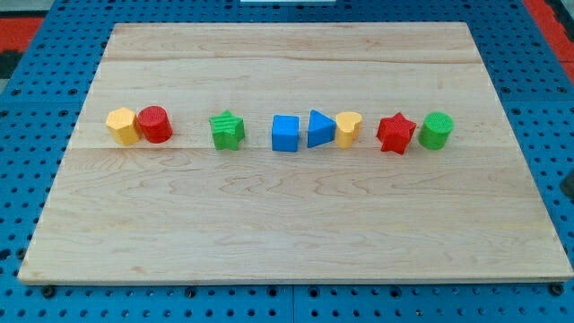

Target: Slide the green circle diagonally top left to the red circle

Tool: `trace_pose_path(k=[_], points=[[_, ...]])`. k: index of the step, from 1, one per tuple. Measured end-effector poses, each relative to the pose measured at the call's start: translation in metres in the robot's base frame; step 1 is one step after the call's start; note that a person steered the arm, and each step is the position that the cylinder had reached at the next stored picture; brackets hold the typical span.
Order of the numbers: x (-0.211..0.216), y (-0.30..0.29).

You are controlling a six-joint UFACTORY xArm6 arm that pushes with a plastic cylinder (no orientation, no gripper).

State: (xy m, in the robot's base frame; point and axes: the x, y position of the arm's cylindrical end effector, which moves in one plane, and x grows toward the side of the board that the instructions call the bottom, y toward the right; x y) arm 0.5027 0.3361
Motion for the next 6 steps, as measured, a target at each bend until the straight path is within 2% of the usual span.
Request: trace_pose_path(k=[1,2,3,4,6], points=[[-0.03,-0.002],[-0.067,-0.053],[-0.078,-0.117],[-0.064,-0.143],[-0.174,-0.253]])
